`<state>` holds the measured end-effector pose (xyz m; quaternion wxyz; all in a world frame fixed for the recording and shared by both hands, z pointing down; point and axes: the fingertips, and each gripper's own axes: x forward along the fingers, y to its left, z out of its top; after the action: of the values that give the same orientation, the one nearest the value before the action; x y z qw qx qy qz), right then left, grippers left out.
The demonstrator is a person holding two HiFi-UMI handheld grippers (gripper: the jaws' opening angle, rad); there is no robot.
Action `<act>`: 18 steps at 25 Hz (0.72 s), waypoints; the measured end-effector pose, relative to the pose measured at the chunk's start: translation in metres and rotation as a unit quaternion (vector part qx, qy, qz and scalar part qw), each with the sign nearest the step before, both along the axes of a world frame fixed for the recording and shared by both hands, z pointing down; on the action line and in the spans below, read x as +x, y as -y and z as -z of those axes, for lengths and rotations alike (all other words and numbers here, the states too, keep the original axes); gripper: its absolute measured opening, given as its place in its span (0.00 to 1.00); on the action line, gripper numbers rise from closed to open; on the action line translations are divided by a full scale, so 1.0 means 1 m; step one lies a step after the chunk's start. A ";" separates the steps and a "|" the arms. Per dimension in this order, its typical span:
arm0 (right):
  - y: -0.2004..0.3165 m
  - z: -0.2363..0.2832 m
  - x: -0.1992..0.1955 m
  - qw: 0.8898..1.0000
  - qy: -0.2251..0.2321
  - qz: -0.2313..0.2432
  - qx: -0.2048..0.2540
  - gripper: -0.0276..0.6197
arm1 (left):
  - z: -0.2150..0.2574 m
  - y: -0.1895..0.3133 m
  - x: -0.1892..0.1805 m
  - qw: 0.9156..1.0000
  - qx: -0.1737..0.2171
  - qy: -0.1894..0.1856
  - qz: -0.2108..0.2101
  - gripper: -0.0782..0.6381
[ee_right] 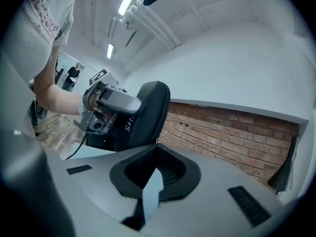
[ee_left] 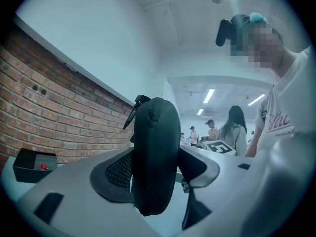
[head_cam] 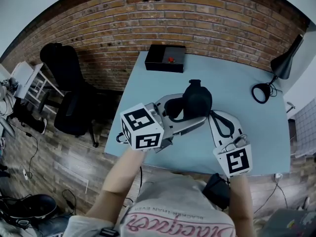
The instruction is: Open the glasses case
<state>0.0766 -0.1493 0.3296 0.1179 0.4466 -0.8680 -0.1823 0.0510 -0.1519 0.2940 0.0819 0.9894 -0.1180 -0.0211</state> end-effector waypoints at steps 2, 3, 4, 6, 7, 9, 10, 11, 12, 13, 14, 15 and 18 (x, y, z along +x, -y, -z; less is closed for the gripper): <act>0.002 0.000 0.003 1.000 -0.021 -0.010 0.011 0.07 | -0.005 -0.003 0.003 0.999 0.016 0.033 -0.006 0.50; 0.003 0.001 0.004 1.000 -0.024 -0.012 0.013 0.07 | -0.008 -0.005 0.005 0.999 0.024 0.048 -0.009 0.49; 0.003 0.000 0.005 0.999 -0.028 -0.012 0.013 0.07 | -0.010 -0.006 0.006 0.998 0.030 0.059 -0.010 0.49; 0.004 -0.002 0.007 0.999 -0.050 -0.013 0.012 0.07 | -0.013 -0.007 0.007 0.996 0.040 0.076 -0.011 0.48; 0.004 -0.002 0.009 0.998 -0.063 -0.018 0.015 0.07 | -0.016 -0.008 0.008 0.995 0.045 0.088 -0.013 0.48; 0.005 -0.002 0.012 0.996 -0.086 -0.030 0.022 0.07 | -0.024 -0.011 0.011 0.991 0.057 0.117 -0.017 0.46; 0.006 -0.003 0.014 0.995 -0.095 -0.032 0.024 0.07 | -0.027 -0.012 0.012 0.989 0.063 0.129 -0.018 0.46; 0.005 -0.004 0.014 0.994 -0.103 -0.031 0.024 0.07 | -0.029 -0.013 0.013 0.988 0.068 0.135 -0.019 0.46; 0.005 -0.005 0.014 0.993 -0.108 -0.028 0.024 0.07 | -0.028 -0.013 0.013 0.988 0.071 0.133 -0.018 0.46; 0.004 -0.005 0.012 0.993 -0.109 -0.024 0.023 0.07 | -0.024 -0.012 0.013 0.990 0.073 0.122 -0.015 0.46; 0.002 -0.005 0.010 0.994 -0.105 -0.020 0.022 0.07 | -0.018 -0.010 0.012 0.992 0.075 0.102 -0.009 0.48; 0.001 -0.005 0.008 0.995 -0.098 -0.015 0.021 0.07 | -0.012 -0.008 0.011 0.994 0.074 0.078 -0.001 0.48; -0.003 -0.004 -0.001 0.997 -0.079 -0.002 0.019 0.07 | -0.003 -0.006 0.011 0.998 0.053 0.026 0.005 0.48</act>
<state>0.0758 -0.1460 0.3336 0.1781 0.4347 -0.8516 -0.2327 0.0624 -0.1459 0.2974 0.0262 0.9920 -0.1236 -0.0017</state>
